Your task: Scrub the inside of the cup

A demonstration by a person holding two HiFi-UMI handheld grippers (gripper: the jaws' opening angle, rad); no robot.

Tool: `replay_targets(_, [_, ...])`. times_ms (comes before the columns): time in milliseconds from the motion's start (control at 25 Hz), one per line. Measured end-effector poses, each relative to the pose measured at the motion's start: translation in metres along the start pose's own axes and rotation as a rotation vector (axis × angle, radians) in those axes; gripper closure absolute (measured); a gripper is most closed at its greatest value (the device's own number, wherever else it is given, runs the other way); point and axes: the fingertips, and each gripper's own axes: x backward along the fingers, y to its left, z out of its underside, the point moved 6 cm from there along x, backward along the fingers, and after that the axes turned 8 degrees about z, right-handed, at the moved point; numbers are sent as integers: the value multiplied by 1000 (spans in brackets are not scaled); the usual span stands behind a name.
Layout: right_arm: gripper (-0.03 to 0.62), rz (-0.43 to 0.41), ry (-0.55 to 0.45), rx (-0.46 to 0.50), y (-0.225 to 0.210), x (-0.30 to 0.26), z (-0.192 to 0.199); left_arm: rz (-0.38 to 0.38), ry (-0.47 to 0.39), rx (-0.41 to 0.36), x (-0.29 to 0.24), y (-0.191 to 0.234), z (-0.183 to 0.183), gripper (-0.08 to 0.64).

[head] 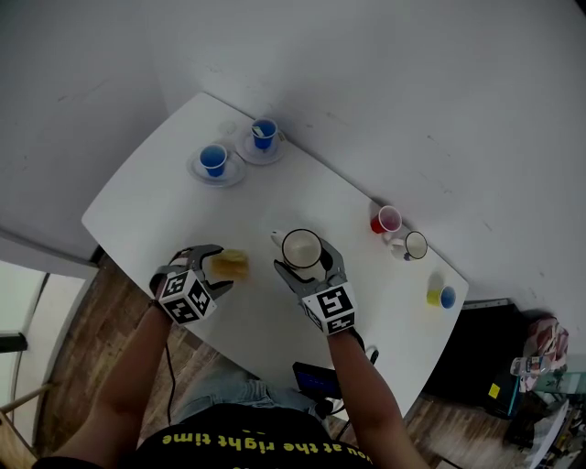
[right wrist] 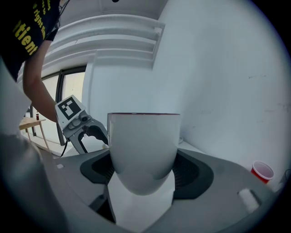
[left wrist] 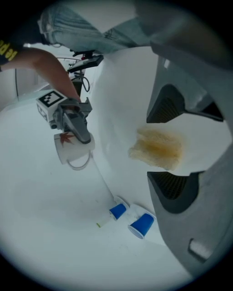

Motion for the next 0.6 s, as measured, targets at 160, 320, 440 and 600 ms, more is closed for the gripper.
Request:
replay_targets(160, [209, 0, -13, 6, 1, 4, -4, 9, 91, -98, -12, -1, 8, 221])
replay_targets(320, [209, -3, -20, 16, 2, 6, -8, 24, 129, -124, -19, 0, 16, 221])
replay_targets(440, [209, -4, -23, 21, 2, 8, -9, 41, 118, -109, -20, 2, 17, 221])
replay_targets(600, [209, -7, -23, 24, 4, 9, -10, 55, 116, -105, -20, 3, 16, 222])
